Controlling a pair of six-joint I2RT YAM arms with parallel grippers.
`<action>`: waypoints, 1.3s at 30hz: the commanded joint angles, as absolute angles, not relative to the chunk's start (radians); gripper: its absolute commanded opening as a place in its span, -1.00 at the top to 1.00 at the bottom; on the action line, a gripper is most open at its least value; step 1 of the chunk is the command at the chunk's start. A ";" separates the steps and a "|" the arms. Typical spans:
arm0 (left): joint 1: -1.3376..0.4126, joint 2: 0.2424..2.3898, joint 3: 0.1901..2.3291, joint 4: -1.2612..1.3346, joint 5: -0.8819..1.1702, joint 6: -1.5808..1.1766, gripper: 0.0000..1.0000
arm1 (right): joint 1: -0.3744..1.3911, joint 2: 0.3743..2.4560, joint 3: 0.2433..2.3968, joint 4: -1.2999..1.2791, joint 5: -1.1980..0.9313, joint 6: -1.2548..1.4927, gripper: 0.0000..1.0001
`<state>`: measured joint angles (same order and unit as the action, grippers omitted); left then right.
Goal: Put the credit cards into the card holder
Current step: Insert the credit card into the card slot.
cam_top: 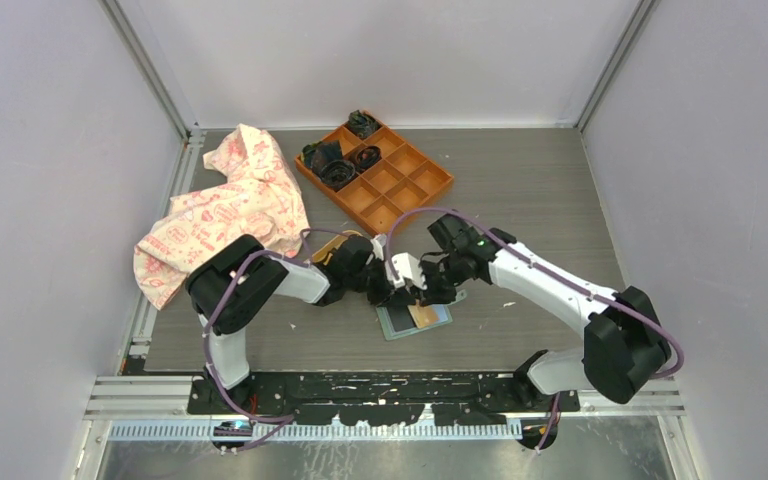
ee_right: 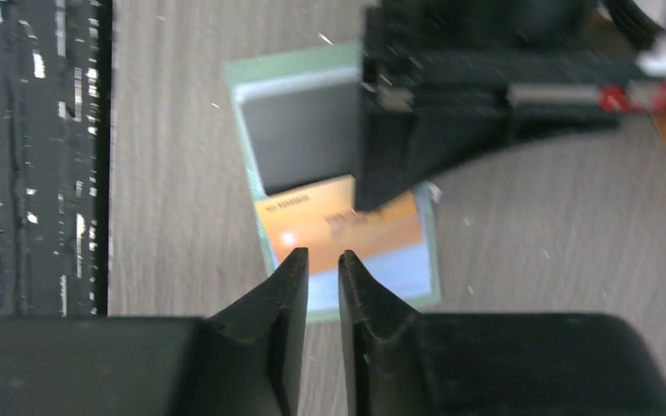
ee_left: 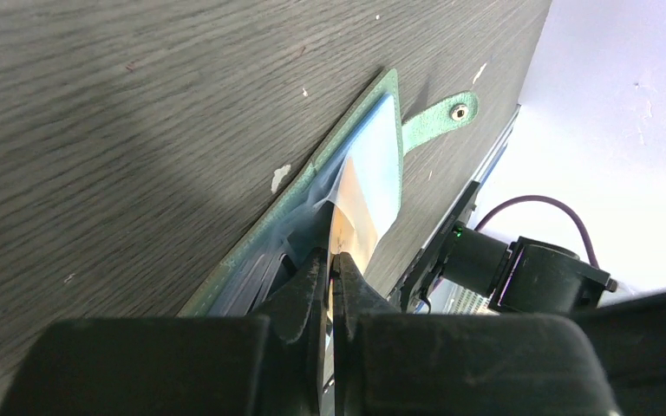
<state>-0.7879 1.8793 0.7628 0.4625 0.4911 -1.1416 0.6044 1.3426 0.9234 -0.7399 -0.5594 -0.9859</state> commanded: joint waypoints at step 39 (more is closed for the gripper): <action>-0.790 1.931 0.755 0.478 0.482 -1.122 0.77 | 0.930 1.583 0.911 -0.583 -0.085 -1.047 0.72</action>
